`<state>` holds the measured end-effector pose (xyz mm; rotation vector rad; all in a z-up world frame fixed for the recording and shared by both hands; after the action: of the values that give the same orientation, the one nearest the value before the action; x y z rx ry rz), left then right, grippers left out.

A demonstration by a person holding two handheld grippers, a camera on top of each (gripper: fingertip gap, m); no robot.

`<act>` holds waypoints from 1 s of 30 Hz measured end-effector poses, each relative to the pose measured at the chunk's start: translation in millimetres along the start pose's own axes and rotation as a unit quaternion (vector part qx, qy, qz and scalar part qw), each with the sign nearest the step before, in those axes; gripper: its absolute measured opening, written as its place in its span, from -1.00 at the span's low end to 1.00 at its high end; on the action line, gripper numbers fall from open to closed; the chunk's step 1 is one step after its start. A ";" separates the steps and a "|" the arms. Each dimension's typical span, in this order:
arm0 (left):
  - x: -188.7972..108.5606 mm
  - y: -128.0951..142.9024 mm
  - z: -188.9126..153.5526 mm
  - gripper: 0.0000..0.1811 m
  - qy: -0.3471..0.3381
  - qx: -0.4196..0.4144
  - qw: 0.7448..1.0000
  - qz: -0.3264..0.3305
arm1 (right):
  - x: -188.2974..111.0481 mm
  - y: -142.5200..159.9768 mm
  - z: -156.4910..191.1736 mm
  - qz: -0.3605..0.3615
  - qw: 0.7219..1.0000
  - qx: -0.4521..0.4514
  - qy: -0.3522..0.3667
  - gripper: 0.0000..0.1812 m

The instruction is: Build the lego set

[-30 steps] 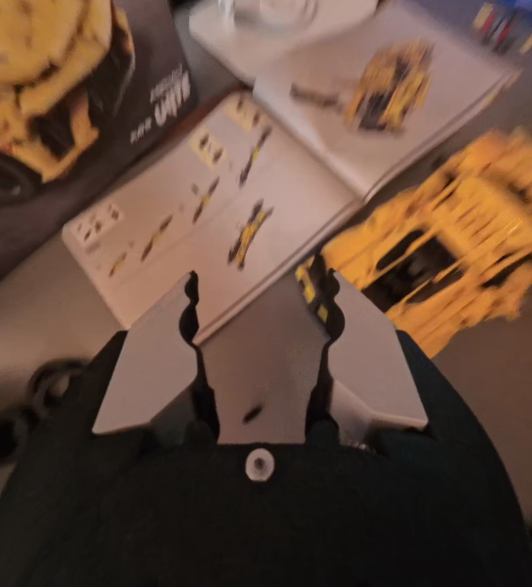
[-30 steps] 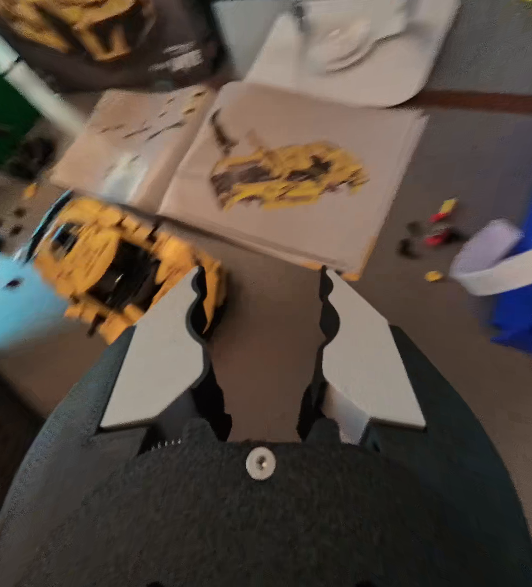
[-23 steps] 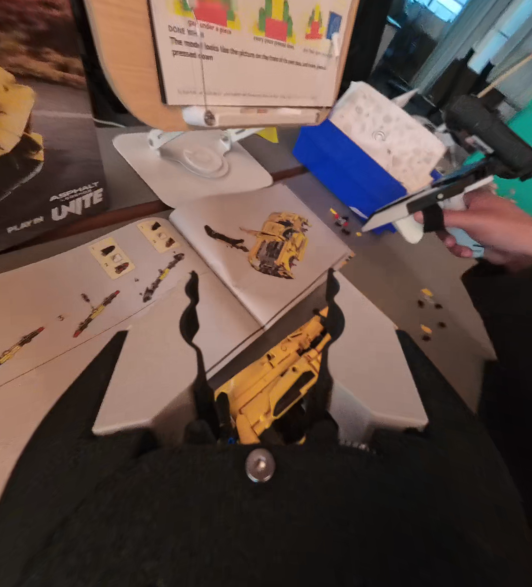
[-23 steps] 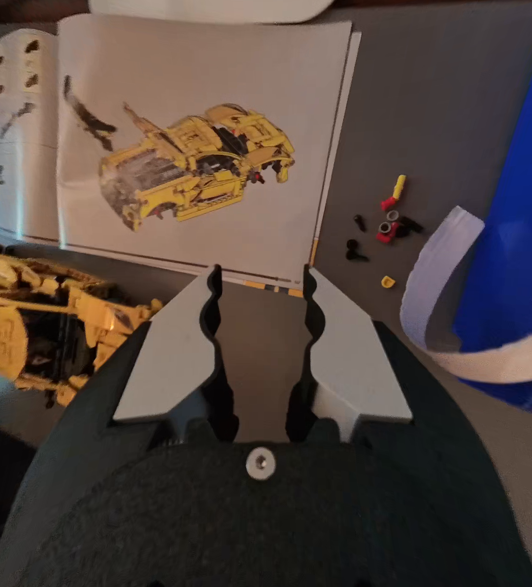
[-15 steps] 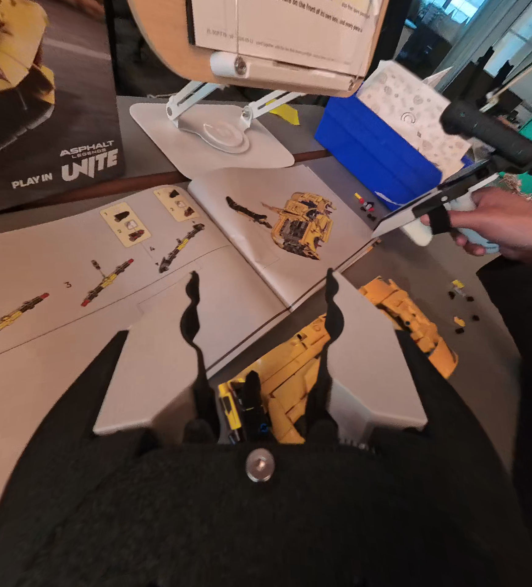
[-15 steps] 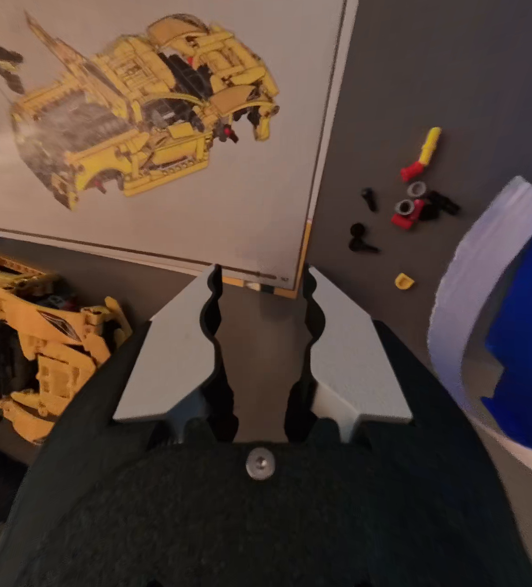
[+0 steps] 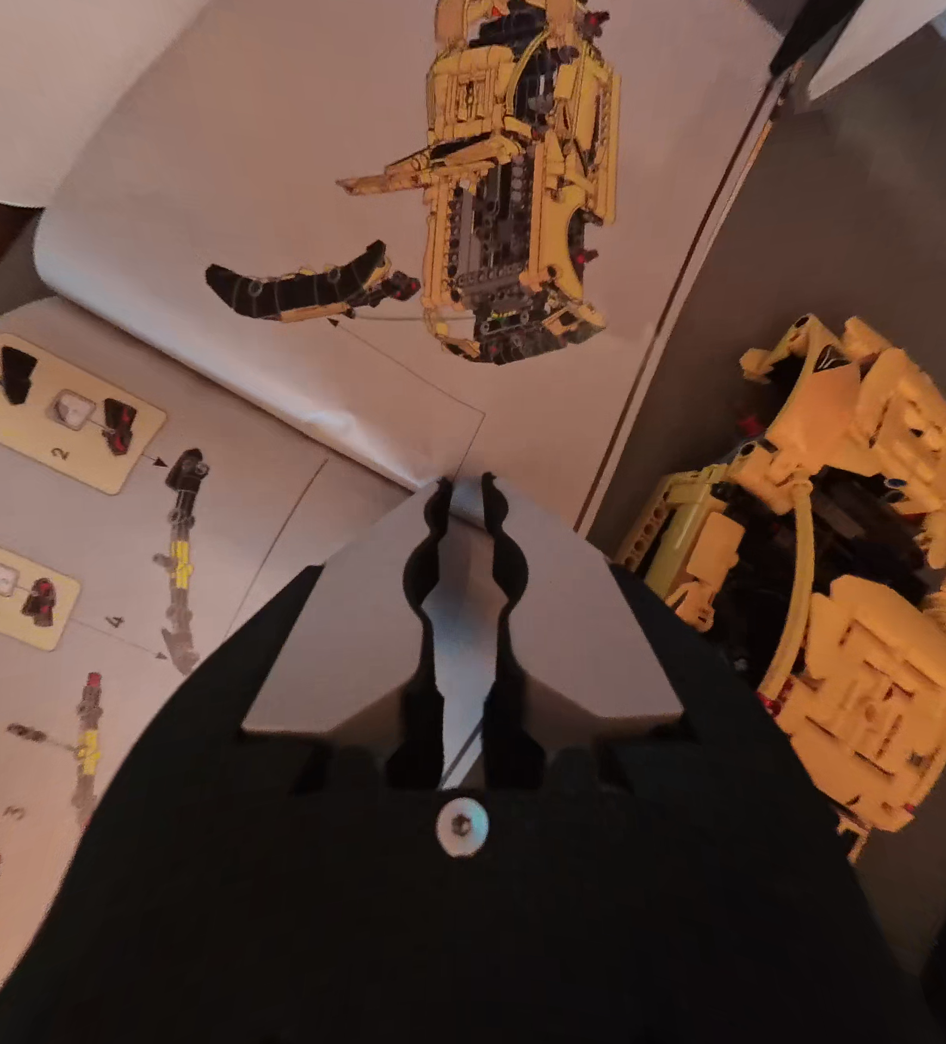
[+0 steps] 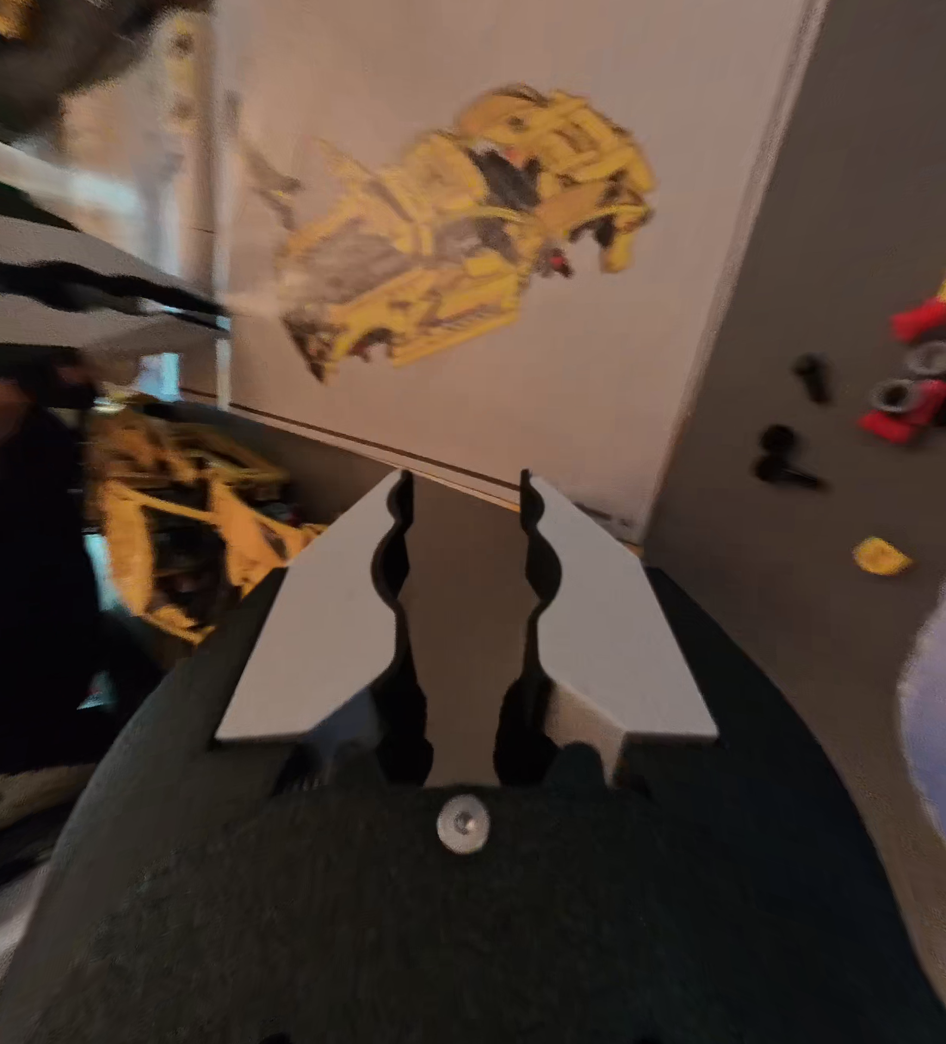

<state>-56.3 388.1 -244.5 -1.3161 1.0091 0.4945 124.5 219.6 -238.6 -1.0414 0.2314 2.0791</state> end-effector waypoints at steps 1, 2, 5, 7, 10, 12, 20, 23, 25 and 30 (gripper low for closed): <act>0.0 0.1 -0.2 -0.88 -0.003 0.002 1.000 0.001 | 0.7 -0.7 2.7 0.001 1.000 0.008 -0.019 -0.59; 0.2 0.5 -0.3 -0.88 -0.005 -0.001 1.000 -0.002 | 1.1 -1.2 1.7 0.004 1.000 0.012 -0.016 -0.58; 0.0 2.0 1.0 -0.90 -0.006 -0.010 1.000 -0.013 | -11.2 -5.4 -8.6 -0.021 0.999 0.007 0.033 -0.58; -0.4 2.8 1.5 -0.91 -0.004 -0.010 1.000 -0.013 | -18.1 -7.7 -18.7 -0.036 0.996 0.011 0.080 -0.51; -0.4 3.0 1.1 -0.91 -0.008 -0.004 1.000 -0.010 | -11.9 -2.3 -25.5 -0.010 0.995 0.013 0.099 -0.46; -0.4 3.1 0.9 -0.91 -0.010 -0.001 1.000 -0.009 | -8.3 -2.2 -27.1 -0.007 0.994 0.010 0.108 -0.46; 0.1 3.7 1.8 -0.92 -0.003 -0.004 1.000 -0.017 | -2.1 3.7 -18.0 0.009 0.998 0.016 0.064 -0.52; 0.2 3.6 1.8 -0.92 -0.004 -0.002 1.000 -0.017 | 1.2 3.0 -1.1 0.008 1.000 0.009 0.007 -0.57; 0.2 3.6 2.2 -0.92 -0.002 -0.004 1.000 -0.019 | 0.5 -1.0 4.8 -0.009 1.000 0.010 -0.011 -0.60; 0.1 3.5 2.2 -0.92 -0.001 -0.006 1.000 -0.020 | 1.0 -13.6 0.9 -0.064 0.997 0.028 -0.020 -0.58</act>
<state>-58.4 391.0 -246.7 -1.3441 0.9782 0.4714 133.3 229.7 -236.5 -0.9559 0.1973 1.9653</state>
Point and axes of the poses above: each gripper's, where its closed fingertips meet, x out along the fingers, y out of its underside, z = x × y across the jaws, the point moved 5 cm from there along -x, back along the fingers, and after that the axes turned 15 degrees about x, right-handed, at the moved point
